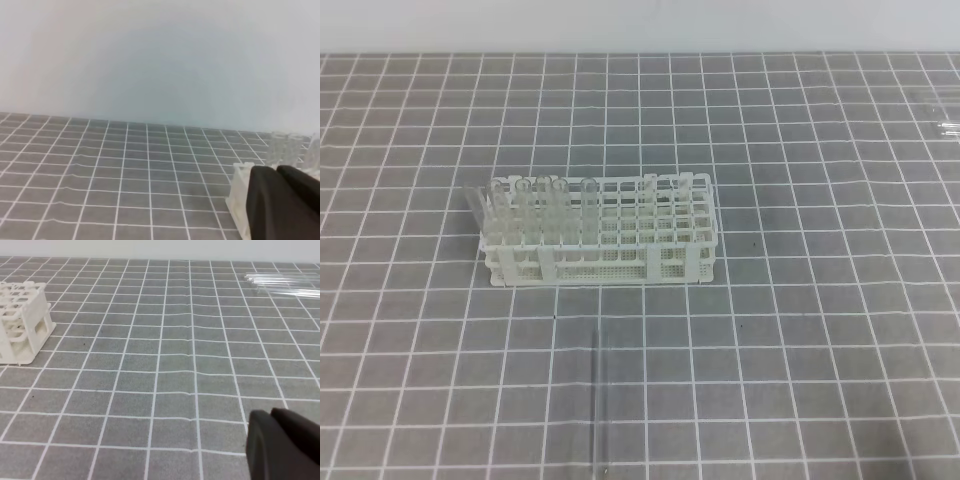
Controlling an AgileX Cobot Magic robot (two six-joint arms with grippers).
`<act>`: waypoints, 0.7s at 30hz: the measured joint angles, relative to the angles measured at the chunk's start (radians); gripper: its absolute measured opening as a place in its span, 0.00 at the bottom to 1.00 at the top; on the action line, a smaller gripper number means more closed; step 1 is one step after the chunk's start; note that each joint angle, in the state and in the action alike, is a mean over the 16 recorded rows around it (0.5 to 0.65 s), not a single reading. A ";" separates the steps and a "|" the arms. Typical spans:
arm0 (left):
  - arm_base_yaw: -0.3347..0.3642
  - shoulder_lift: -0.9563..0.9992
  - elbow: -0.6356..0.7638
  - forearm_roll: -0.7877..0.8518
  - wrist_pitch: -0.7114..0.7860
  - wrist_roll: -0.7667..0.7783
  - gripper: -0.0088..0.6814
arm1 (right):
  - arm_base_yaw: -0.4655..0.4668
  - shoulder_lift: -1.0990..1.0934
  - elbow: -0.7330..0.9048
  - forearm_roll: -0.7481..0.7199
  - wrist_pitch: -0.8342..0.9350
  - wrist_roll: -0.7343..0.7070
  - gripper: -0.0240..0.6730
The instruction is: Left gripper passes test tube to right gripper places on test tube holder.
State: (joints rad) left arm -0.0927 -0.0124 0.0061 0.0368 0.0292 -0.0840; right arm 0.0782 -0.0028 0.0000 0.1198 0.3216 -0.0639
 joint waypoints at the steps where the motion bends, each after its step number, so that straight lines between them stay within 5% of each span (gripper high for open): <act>1: 0.000 0.000 0.000 0.000 -0.008 -0.015 0.01 | 0.000 0.000 0.000 0.000 0.000 0.000 0.03; 14: 0.000 -0.008 0.002 0.000 -0.057 -0.161 0.01 | 0.000 0.000 0.000 0.006 -0.005 0.000 0.03; 21: 0.000 -0.008 0.002 0.000 -0.086 -0.273 0.01 | 0.000 0.000 0.000 0.146 -0.070 0.001 0.03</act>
State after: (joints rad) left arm -0.0927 -0.0201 0.0086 0.0364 -0.0568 -0.3570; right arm 0.0782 -0.0028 0.0000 0.2662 0.2519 -0.0630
